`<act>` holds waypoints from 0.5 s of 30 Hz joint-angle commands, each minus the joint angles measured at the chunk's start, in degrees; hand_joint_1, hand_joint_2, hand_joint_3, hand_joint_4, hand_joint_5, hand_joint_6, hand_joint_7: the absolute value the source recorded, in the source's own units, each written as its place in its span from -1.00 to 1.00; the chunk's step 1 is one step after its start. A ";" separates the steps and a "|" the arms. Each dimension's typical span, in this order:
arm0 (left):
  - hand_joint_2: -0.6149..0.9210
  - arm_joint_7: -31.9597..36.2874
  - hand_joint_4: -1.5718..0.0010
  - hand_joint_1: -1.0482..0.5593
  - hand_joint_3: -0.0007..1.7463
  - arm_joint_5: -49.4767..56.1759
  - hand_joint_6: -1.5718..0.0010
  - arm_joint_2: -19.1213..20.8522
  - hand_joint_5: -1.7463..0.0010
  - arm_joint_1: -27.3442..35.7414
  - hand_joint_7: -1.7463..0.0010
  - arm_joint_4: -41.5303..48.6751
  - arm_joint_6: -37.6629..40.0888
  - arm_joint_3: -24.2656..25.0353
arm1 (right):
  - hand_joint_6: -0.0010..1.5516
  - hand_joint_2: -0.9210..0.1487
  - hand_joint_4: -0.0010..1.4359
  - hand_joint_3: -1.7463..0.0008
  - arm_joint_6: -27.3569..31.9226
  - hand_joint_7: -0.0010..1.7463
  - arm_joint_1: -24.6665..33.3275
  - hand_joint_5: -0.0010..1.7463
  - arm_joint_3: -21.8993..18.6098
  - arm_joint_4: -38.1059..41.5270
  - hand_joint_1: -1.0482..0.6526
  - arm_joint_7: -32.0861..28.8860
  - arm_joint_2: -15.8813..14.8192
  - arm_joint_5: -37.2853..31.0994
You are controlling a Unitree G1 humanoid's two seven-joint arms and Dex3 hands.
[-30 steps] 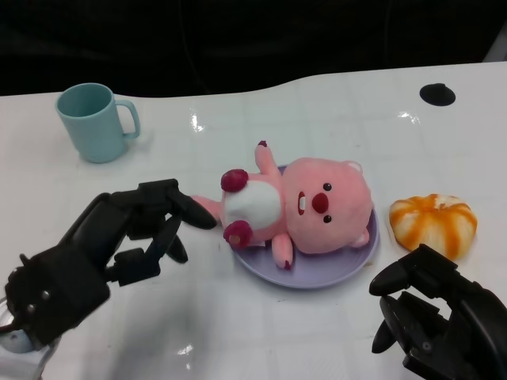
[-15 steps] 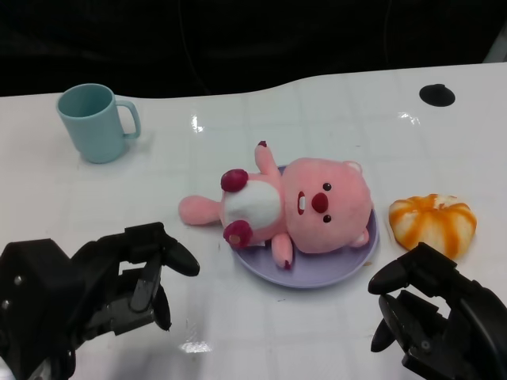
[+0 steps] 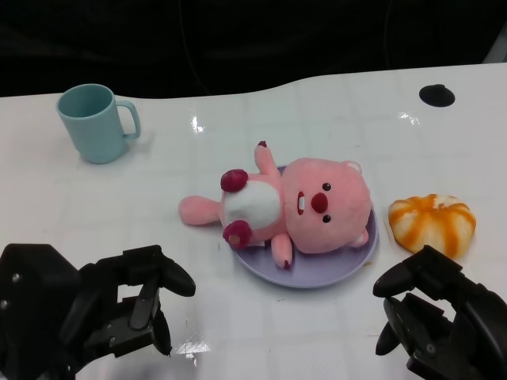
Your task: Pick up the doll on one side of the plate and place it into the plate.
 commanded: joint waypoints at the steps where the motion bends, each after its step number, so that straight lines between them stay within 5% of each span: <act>1: 0.39 0.78 -0.03 0.19 0.51 0.41 0.04 -0.02 -1.00 0.38 -0.74 0.48 0.23 0.71 | -0.51 -1.00 -0.30 0.31 -1.01 0.89 0.75 0.97 -0.42 -0.90 -0.12 -0.16 -0.74 -0.61; 15: 0.38 -1.88 -0.02 0.19 0.50 1.58 0.06 1.24 -1.00 0.10 -0.76 4.49 -4.03 0.43 | -0.52 -1.00 -0.33 0.30 -1.62 0.91 1.32 1.00 -0.79 -0.06 -0.11 -0.45 0.07 -0.46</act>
